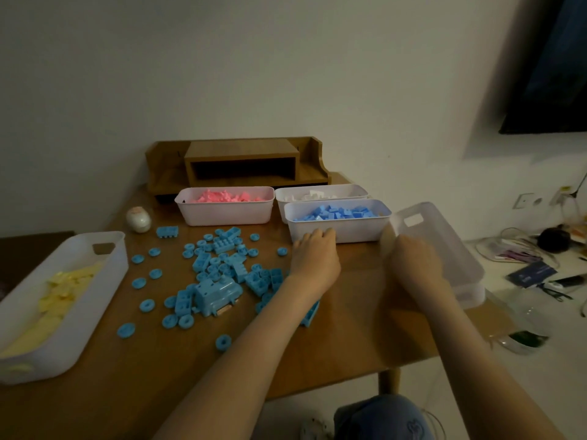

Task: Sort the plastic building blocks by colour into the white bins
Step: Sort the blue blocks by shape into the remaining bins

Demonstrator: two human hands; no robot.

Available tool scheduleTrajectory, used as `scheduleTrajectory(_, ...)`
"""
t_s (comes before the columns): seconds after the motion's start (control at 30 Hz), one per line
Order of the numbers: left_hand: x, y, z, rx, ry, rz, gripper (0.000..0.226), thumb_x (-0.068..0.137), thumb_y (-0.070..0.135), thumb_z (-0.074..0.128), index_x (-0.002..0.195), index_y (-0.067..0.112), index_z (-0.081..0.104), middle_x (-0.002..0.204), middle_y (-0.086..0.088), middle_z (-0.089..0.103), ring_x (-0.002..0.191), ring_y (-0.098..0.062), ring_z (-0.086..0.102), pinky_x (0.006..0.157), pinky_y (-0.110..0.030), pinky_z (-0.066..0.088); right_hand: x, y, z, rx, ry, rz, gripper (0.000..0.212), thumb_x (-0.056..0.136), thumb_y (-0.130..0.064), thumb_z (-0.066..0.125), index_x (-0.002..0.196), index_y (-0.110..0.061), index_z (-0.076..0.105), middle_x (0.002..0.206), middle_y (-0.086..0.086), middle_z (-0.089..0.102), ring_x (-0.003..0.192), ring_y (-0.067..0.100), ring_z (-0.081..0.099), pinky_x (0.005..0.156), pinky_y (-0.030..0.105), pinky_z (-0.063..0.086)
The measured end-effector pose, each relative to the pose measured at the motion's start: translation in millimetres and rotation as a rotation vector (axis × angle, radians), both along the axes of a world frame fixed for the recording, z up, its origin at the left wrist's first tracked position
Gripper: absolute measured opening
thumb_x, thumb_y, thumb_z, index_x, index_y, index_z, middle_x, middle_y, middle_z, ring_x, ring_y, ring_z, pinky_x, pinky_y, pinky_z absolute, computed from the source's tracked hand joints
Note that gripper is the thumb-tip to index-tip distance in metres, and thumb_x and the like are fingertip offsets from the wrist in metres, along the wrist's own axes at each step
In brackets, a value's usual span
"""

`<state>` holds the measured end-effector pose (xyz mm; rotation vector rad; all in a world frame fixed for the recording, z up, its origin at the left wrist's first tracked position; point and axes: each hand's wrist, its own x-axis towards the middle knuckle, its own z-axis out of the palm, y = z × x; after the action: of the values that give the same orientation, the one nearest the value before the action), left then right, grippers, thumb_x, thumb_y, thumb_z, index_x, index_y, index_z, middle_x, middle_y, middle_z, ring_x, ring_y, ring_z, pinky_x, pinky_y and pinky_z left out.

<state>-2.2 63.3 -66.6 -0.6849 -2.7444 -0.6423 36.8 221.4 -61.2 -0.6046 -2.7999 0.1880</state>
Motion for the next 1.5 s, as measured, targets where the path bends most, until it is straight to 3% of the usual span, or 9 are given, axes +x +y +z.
scheduleTrajectory(0.17, 9.7, -2.7, 2.8, 0.036, -0.075, -0.094, 0.045, 0.099, 0.02, 0.042, 0.142, 0.021, 0.032, 0.136, -0.006, 0.044, 0.121, -0.023, 0.045, 0.097, -0.038, 0.041, 1.3, -15.6, 1.3, -0.07, -0.022, 0.026, 0.043, 0.098, -0.013, 0.034, 0.139, 0.0, 0.031, 0.137, 0.021, 0.043, 0.118, 0.035, 0.051, 0.096, 0.043, 0.042)
scheduleTrajectory(0.27, 17.9, 4.7, 2.8, 0.034, -0.024, -0.215, 0.06, 0.097, 0.016, 0.045, 0.15, 0.029, 0.019, 0.146, -0.008, 0.03, 0.131, -0.026, 0.033, 0.105, -0.04, 0.036, 4.2, -29.8, -3.2, -0.009, -0.059, 0.138, 0.04, 0.096, -0.018, 0.037, 0.134, -0.004, 0.04, 0.128, 0.016, 0.053, 0.112, 0.03, 0.057, 0.093, 0.038, 0.045)
scheduleTrajectory(0.4, 19.2, 9.5, 4.3, -0.086, 0.048, -0.246, 0.061, 0.093, 0.008, 0.048, 0.147, 0.028, 0.028, 0.155, -0.01, 0.013, 0.139, -0.03, 0.017, 0.112, -0.043, 0.022, 11.4, -44.3, -2.2, 0.043, -0.084, 0.249, 0.049, 0.097, -0.021, 0.04, 0.142, -0.006, 0.03, 0.132, 0.012, 0.052, 0.116, 0.026, 0.056, 0.096, 0.035, 0.042)
scheduleTrajectory(0.7, 18.8, -26.8, 18.3, -0.033, 0.011, -0.173, 0.054, 0.091, 0.001, 0.042, 0.139, 0.024, 0.039, 0.146, 0.002, 0.033, 0.135, -0.019, 0.029, 0.109, -0.036, 0.023, 15.1, -48.3, 18.6, 0.104, -0.151, 0.178, 0.027, 0.088, -0.007, 0.042, 0.111, -0.019, 0.05, 0.115, 0.004, 0.059, 0.112, 0.024, 0.053, 0.099, 0.041, 0.029)
scheduleTrajectory(0.9, 14.5, -98.6, 7.7, -0.011, -0.122, -0.205, 0.044, 0.094, 0.023, 0.051, 0.137, 0.025, 0.043, 0.145, 0.006, 0.034, 0.133, -0.012, 0.031, 0.106, -0.025, 0.028, 4.5, -61.4, -9.3, 0.246, 0.05, 0.342, 0.043, 0.085, -0.008, 0.052, 0.125, -0.021, 0.046, 0.136, 0.006, 0.04, 0.129, 0.028, 0.028, 0.112, 0.048, 0.01)
scheduleTrajectory(1.13, 11.1, -159.3, -0.1, -0.056, -0.059, -0.029, 0.051, 0.09, 0.034, 0.057, 0.137, 0.028, 0.041, 0.144, 0.006, 0.033, 0.137, -0.015, 0.026, 0.112, -0.036, 0.027, 29.0, -109.0, -23.0, -0.013, 0.197, 0.772, 0.044, 0.089, -0.032, 0.052, 0.129, -0.019, 0.042, 0.123, -0.002, 0.045, 0.107, 0.013, 0.042, 0.095, 0.033, 0.041)
scheduleTrajectory(1.27, 13.1, -181.9, -0.6, -0.247, -0.057, 0.168, 0.052, 0.086, 0.057, 0.051, 0.121, 0.02, 0.041, 0.119, -0.002, 0.037, 0.124, -0.023, 0.035, 0.099, -0.033, 0.031, 19.6, -118.6, -48.3, 0.127, 0.018, 0.768, 0.061, 0.09, -0.057, 0.031, 0.142, -0.025, 0.03, 0.135, -0.002, 0.04, 0.121, 0.017, 0.039, 0.099, 0.032, 0.033)
scheduleTrajectory(1.37, 17.0, -182.3, -7.2, -0.54, -0.239, 0.24, 0.089, 0.082, 0.071, 0.042, 0.145, 0.015, 0.014, 0.147, -0.011, 0.021, 0.138, -0.03, 0.019, 0.109, -0.043, 0.02, 8.8, -127.0, -51.4, 0.124, 0.04, 0.8, 0.058, 0.091, -0.05, 0.032, 0.143, -0.024, 0.029, 0.135, -0.001, 0.04, 0.121, 0.019, 0.041, 0.098, 0.033, 0.033)
scheduleTrajectory(1.5, 12.2, -183.3, -11.9, -0.408, -0.216, 0.2, 0.084, 0.087, 0.061, 0.049, 0.147, 0.012, 0.016, 0.148, -0.009, 0.032, 0.132, -0.025, 0.034, 0.103, -0.037, 0.033, -6.6, -143.1, -47.7, -0.014, 0.023, 0.889, 0.051, 0.095, -0.029, 0.044, 0.143, -0.023, 0.027, 0.131, -0.003, 0.041, 0.12, 0.016, 0.04, 0.1, 0.032, 0.034)
